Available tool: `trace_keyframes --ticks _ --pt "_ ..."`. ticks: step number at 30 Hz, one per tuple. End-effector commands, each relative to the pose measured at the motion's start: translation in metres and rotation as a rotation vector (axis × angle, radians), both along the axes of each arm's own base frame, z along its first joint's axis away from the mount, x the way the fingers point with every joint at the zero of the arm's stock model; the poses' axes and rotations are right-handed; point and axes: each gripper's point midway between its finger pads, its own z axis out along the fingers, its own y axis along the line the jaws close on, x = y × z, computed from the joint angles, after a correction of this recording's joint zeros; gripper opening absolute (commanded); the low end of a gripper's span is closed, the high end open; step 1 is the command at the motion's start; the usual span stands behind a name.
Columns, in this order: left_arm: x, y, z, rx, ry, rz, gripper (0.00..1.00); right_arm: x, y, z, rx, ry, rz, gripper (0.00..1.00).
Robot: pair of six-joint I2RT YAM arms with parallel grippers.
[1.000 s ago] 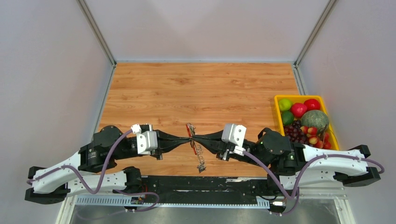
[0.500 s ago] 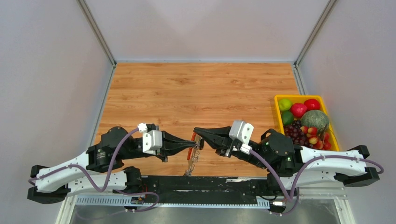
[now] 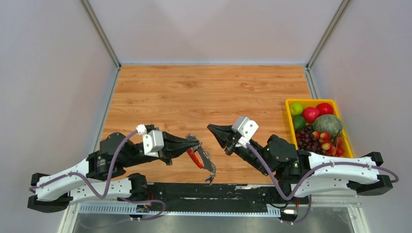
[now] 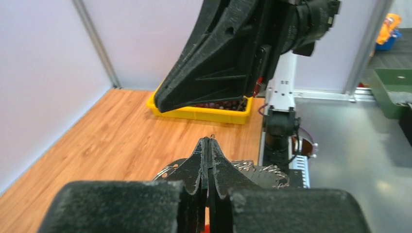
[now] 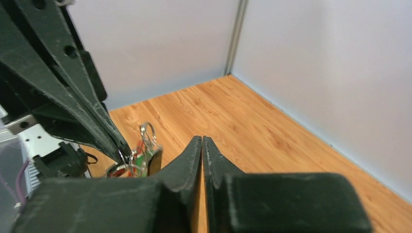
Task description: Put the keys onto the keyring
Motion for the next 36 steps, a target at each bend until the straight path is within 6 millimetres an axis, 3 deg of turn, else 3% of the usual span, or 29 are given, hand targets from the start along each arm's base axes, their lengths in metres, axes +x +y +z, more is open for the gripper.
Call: trace_keyframes --ticks 1,4,8,14,20,24,28,36 --pt "0.034 0.008 0.014 -0.058 0.015 0.197 0.0 0.024 -0.014 -0.025 -0.007 0.103 -0.115 0.17" --pt "0.051 0.009 0.008 -0.042 0.035 0.292 0.0 0.039 -0.024 -0.044 -0.011 0.15 -0.195 0.37" --pt "0.078 0.014 -0.001 -0.021 0.062 0.456 0.0 0.053 -0.031 -0.071 -0.007 0.215 -0.235 0.51" --pt "0.114 0.019 -0.026 0.045 0.074 0.688 0.0 0.069 -0.028 -0.138 -0.107 0.344 -0.265 0.63" --pt "0.135 -0.003 -0.07 0.177 0.08 0.769 0.0 0.083 -0.041 -0.178 -0.135 0.422 -0.359 0.78" --pt "0.151 -0.019 -0.096 0.211 0.127 0.757 0.0 0.086 -0.045 -0.203 -0.149 0.474 -0.402 0.99" --pt "0.167 -0.026 -0.128 0.256 0.18 0.776 0.0 0.088 -0.057 -0.223 -0.166 0.51 -0.473 1.0" --pt "0.201 -0.029 -0.186 0.306 0.324 0.826 0.0 0.09 -0.074 -0.239 -0.212 0.516 -0.535 1.0"
